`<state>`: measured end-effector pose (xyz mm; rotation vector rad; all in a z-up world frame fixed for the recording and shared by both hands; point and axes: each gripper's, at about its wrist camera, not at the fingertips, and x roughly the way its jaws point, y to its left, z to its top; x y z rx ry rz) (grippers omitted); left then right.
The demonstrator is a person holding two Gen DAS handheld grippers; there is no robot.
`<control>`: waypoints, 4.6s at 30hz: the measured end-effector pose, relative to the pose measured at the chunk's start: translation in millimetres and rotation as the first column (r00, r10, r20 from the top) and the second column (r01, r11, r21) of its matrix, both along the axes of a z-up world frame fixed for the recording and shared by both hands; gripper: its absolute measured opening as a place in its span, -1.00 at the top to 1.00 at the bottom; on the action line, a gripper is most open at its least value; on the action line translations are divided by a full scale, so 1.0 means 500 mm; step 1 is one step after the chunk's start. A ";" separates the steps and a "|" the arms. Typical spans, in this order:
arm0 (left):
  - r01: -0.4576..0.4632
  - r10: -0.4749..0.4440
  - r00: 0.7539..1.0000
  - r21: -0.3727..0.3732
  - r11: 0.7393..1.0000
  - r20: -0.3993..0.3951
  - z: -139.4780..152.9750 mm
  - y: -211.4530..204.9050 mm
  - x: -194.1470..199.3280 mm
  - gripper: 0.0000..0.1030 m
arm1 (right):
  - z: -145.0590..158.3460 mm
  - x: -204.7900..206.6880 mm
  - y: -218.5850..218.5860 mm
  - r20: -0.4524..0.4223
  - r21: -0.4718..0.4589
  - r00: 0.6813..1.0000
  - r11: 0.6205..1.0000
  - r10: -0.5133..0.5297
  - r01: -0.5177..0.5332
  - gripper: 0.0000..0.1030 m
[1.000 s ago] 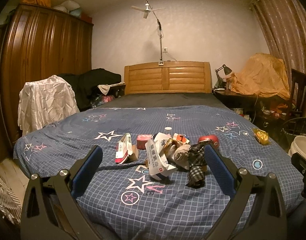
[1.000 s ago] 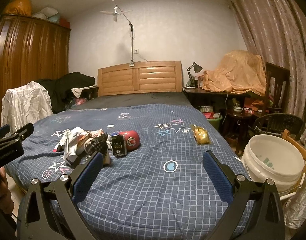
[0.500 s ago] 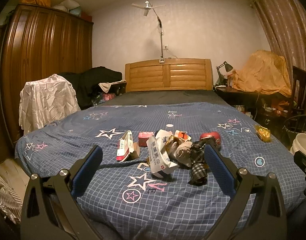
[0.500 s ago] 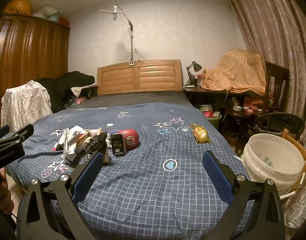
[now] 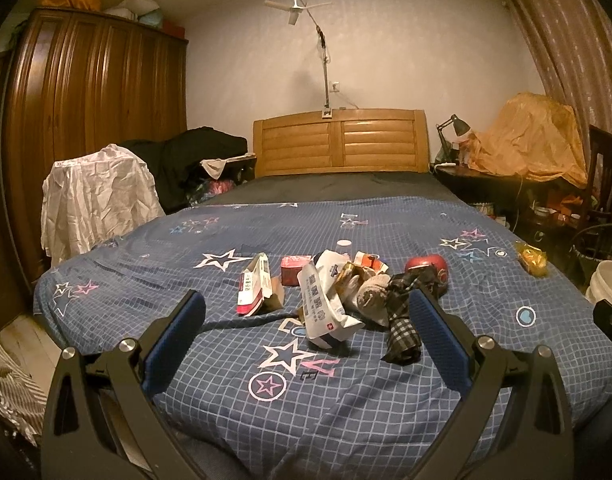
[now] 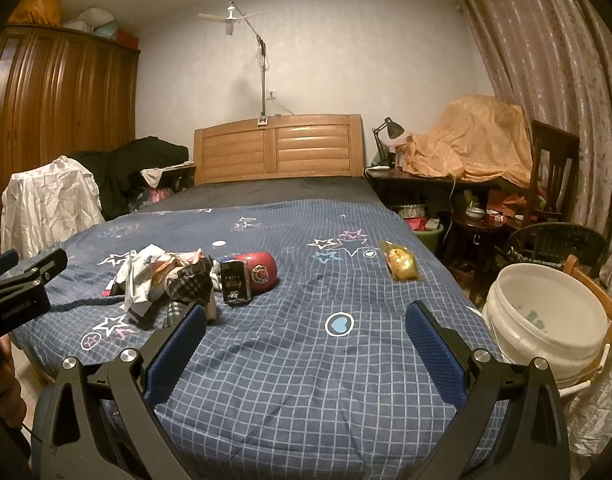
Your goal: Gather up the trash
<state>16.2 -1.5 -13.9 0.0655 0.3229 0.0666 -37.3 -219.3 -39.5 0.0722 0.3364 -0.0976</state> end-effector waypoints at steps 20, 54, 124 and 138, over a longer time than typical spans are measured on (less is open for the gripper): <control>-0.020 0.020 0.999 0.008 1.000 -0.028 -0.015 0.020 0.005 -0.90 | -0.006 0.029 0.016 -0.025 0.013 0.999 1.000 0.027 -0.027 -0.92; -0.216 0.134 0.905 -0.164 0.962 -0.405 -0.086 0.336 0.298 -0.32 | -0.058 0.395 0.414 -0.233 -0.018 0.755 0.774 0.613 -0.633 -0.36; 0.009 -0.014 0.981 -0.028 1.000 -0.196 0.007 -0.026 0.109 0.08 | 0.084 0.033 0.098 -0.050 0.030 0.919 0.920 0.391 -0.390 0.69; 0.089 -0.084 0.982 0.024 0.996 -0.167 0.026 -0.129 0.077 0.07 | 0.085 -0.043 0.003 -0.008 0.065 0.955 0.953 0.298 -0.297 0.69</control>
